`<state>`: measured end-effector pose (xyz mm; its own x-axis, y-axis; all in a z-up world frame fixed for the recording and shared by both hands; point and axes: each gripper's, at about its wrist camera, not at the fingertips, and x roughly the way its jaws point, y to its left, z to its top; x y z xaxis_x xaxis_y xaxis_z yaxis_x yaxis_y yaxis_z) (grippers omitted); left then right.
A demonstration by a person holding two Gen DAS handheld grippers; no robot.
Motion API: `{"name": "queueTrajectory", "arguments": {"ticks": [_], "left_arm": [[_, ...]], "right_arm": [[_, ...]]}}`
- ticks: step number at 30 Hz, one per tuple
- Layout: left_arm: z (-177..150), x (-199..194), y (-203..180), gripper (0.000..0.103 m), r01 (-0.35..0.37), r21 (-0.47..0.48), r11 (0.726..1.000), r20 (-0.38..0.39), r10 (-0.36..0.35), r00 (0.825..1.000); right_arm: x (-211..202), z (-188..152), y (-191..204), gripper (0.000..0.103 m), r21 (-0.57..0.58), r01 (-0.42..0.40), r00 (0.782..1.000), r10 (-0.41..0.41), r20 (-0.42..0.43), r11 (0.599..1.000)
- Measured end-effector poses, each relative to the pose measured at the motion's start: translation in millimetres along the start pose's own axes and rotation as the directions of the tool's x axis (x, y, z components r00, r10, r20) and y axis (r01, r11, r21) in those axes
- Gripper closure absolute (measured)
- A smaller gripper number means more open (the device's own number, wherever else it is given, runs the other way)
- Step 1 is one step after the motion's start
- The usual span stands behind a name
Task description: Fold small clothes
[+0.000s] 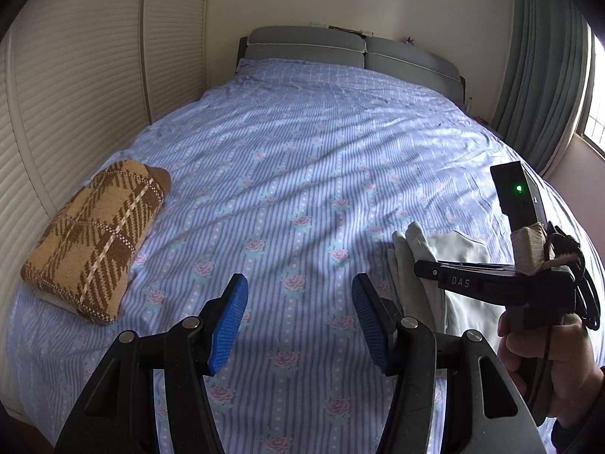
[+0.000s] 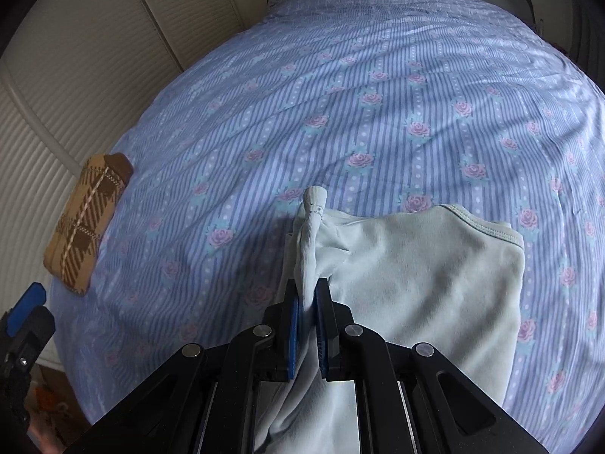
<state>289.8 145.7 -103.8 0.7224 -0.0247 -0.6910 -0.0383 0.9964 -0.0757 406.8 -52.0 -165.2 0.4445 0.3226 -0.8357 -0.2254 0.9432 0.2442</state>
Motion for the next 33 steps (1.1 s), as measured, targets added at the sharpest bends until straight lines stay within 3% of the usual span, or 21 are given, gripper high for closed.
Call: {"name": "queueTrajectory", "arguments": {"ticks": [4,9,11,17,20,28,30,33], "left_arm": [[-3.2,7.5,-3.5,0.046,0.013,0.012,1.0,-0.016,-0.013,1.0],[-4.7,11.0,-8.4,0.046,0.024,0.017,1.0,-0.014,-0.024,1.0],[-3.2,10.3,-12.5,0.047,0.029,0.009,1.0,0.001,-0.029,1.0],[-1.0,19.3,-45.1,0.047,0.152,0.049,0.987,0.047,-0.155,0.987],[2.5,36.6,-65.4,0.061,0.207,0.083,0.975,0.027,-0.21,0.977],[7.2,88.3,-106.6,0.071,0.224,0.166,0.96,-0.041,-0.22,0.975],[6.1,100.6,-108.3,0.072,0.198,0.167,0.966,-0.06,-0.19,0.98],[5.6,113.8,-104.6,0.078,0.214,0.136,0.967,-0.085,-0.204,0.975]], "right_arm": [[10.2,-1.5,-3.2,0.09,0.006,-0.008,1.0,0.009,-0.012,1.0],[-6.9,-9.2,-4.2,0.068,-0.001,-0.063,0.997,0.063,0.046,0.998],[-22.4,-14.6,-7.9,0.064,-0.006,-0.074,0.993,0.074,0.088,0.997],[-80.4,-41.2,-39.3,0.063,0.009,-0.064,0.968,0.06,0.243,0.998],[-105.1,-57.6,-60.8,0.063,0.038,-0.04,0.946,0.025,0.322,0.998],[-109.5,-82.2,-93.8,0.063,0.077,0.036,0.92,-0.063,0.387,0.996],[-105.1,-82.9,-100.9,0.063,0.09,0.021,0.918,-0.055,0.392,0.996],[-99.5,-85.2,-112.3,0.063,0.106,-0.018,0.917,-0.026,0.398,0.994]]}}
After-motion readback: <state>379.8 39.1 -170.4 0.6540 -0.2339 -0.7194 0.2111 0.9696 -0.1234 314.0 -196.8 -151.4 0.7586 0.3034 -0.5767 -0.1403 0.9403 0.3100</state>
